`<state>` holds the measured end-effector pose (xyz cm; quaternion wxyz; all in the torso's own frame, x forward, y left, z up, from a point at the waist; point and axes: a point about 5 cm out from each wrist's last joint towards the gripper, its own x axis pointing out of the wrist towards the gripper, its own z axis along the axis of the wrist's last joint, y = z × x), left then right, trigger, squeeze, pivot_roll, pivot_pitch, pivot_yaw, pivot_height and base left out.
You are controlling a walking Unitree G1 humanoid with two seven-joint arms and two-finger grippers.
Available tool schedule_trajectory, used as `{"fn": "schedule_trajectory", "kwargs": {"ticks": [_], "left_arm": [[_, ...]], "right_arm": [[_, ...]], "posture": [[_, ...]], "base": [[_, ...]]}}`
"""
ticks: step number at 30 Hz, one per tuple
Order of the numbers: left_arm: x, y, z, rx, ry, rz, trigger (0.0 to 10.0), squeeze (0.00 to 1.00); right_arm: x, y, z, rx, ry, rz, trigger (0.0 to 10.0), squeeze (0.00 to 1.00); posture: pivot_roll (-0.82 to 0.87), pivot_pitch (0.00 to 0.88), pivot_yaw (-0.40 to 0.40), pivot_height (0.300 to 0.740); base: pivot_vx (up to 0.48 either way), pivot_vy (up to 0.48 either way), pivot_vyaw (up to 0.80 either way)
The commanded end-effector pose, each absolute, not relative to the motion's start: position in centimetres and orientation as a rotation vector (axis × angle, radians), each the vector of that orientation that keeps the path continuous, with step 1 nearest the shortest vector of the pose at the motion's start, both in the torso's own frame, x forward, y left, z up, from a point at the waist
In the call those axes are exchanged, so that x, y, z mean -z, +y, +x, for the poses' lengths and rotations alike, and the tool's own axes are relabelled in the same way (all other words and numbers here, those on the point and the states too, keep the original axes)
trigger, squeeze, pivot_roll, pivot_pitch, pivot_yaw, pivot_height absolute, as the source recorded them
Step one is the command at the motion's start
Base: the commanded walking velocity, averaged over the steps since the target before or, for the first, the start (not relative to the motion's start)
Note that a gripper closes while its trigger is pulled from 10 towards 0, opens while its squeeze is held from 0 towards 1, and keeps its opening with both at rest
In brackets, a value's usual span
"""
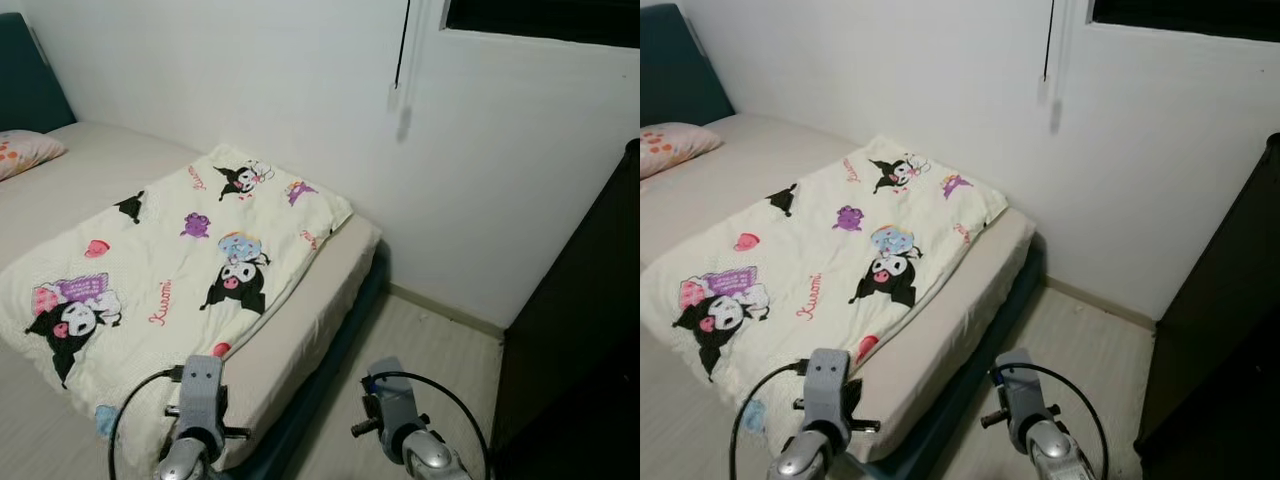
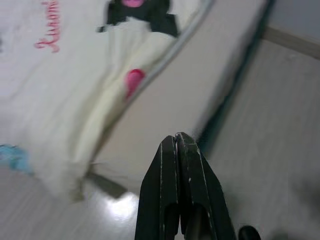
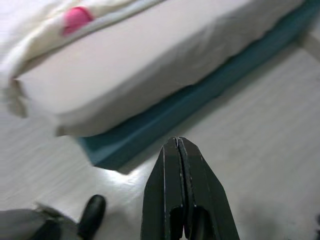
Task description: Clean up the room
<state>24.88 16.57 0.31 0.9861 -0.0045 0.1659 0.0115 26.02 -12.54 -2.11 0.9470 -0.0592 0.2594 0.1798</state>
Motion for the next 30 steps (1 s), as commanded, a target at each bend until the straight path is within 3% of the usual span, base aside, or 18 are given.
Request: {"fn": "schedule_trajectory", "kwargs": {"ticks": [1, 6, 16, 30], "left_arm": [[-0.03, 16.52, 24.41, -0.016, 0.333, 0.0, 10.0, 0.0], [-0.04, 16.16, 24.37, -0.001, 0.33, 0.003, 10.0, 0.0], [0.24, 16.54, 24.4, -0.086, 0.37, -0.022, 10.0, 0.0], [-0.16, 15.71, 24.46, -0.023, 0.352, 0.008, 10.0, 0.0]], "right_arm": [[2.06, -12.57, 25.97, -0.374, 0.524, -0.139, 10.0, 0.0], [2.03, -12.57, 25.97, -0.383, 0.52, -0.154, 10.0, 0.0], [1.77, -12.48, 26.15, -0.382, 0.499, -0.153, 10.0, 0.0], [1.22, -12.53, 26.59, -0.385, 0.465, -0.144, 10.0, 0.0]], "posture": [[-0.02, 0.074, 0.008, 0.74], [-0.02, 0.074, 0.009, 0.74], [-0.02, 0.075, 0.015, 0.74], [-0.02, 0.075, 0.017, 0.74]], "base": [[0.0, 0.0, 0.0], [0.0, 0.0, 0.0], [0.0, 0.0, 0.8], [0.0, 0.0, 0.8]]}}
